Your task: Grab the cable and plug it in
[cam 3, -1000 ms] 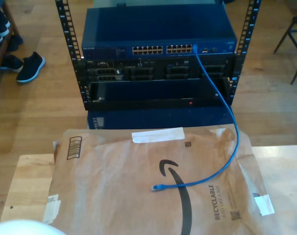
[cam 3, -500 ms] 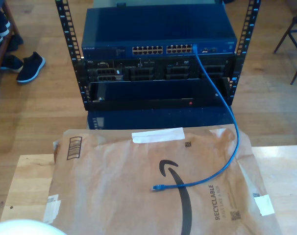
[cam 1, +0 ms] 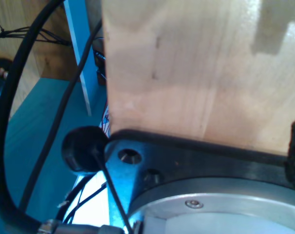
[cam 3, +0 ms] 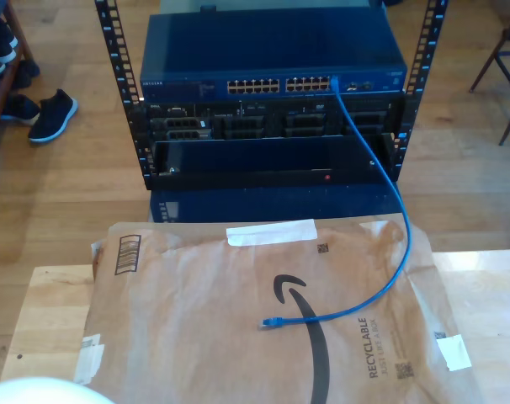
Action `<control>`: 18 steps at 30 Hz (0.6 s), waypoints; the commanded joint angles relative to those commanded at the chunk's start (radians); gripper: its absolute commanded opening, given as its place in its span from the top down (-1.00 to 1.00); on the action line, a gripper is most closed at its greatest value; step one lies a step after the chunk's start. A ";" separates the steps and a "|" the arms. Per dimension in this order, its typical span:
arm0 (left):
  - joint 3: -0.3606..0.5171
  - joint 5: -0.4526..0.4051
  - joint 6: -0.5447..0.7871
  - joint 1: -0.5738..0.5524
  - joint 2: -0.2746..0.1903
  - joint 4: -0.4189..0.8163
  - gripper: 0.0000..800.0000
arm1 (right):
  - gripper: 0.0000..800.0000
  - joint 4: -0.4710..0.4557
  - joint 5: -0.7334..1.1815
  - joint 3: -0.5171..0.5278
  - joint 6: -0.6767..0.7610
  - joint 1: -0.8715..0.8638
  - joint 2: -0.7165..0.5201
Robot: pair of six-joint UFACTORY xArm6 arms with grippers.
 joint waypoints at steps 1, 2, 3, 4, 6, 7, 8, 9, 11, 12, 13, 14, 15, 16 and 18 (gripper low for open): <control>0.000 0.000 0.000 0.000 0.000 0.000 -1.00 | -0.99 0.002 -0.023 0.009 -0.002 0.002 0.021; 0.000 0.000 0.000 0.000 0.000 0.000 -1.00 | -0.99 0.000 -0.060 0.026 -0.002 0.003 0.038; 0.000 0.000 0.000 0.000 0.000 0.000 -1.00 | -1.00 0.003 -0.095 0.044 0.002 0.003 0.044; 0.000 0.000 0.000 0.000 0.000 0.000 -1.00 | -1.00 0.005 -0.112 0.052 0.003 0.002 0.040; 0.000 0.000 0.000 0.000 0.000 0.000 -1.00 | -1.00 0.029 -0.114 0.054 0.002 0.002 0.038; 0.000 0.000 0.000 0.000 0.000 0.000 -1.00 | -1.00 0.041 -0.115 0.055 -0.002 0.002 0.040; 0.000 0.000 0.000 0.000 0.000 0.000 -1.00 | -1.00 0.041 -0.115 0.054 0.000 0.002 0.040; 0.000 0.000 0.000 0.000 0.000 0.000 -1.00 | -1.00 0.041 -0.115 0.054 0.000 0.002 0.038; 0.000 0.000 0.000 0.000 0.000 0.000 -1.00 | -1.00 0.041 -0.115 0.054 0.000 0.002 0.040; 0.000 0.000 0.000 0.000 0.000 0.000 -1.00 | -1.00 0.041 -0.115 0.054 -0.002 0.000 0.040; 0.000 0.000 0.000 0.000 0.000 0.000 -1.00 | -1.00 0.041 -0.115 0.054 -0.002 0.002 0.040; 0.000 0.000 0.000 0.000 0.000 0.000 -1.00 | -1.00 0.041 -0.115 0.054 0.000 0.000 0.040; 0.000 0.000 0.000 0.002 0.000 0.000 -1.00 | -1.00 0.041 -0.115 0.054 -0.002 0.000 0.040; 0.000 0.000 0.000 0.000 0.000 0.000 -1.00 | -1.00 0.041 -0.115 0.054 -0.002 0.000 0.040; 0.000 0.000 0.000 0.000 0.000 0.000 -1.00 | -1.00 0.041 -0.115 0.054 0.000 0.000 0.040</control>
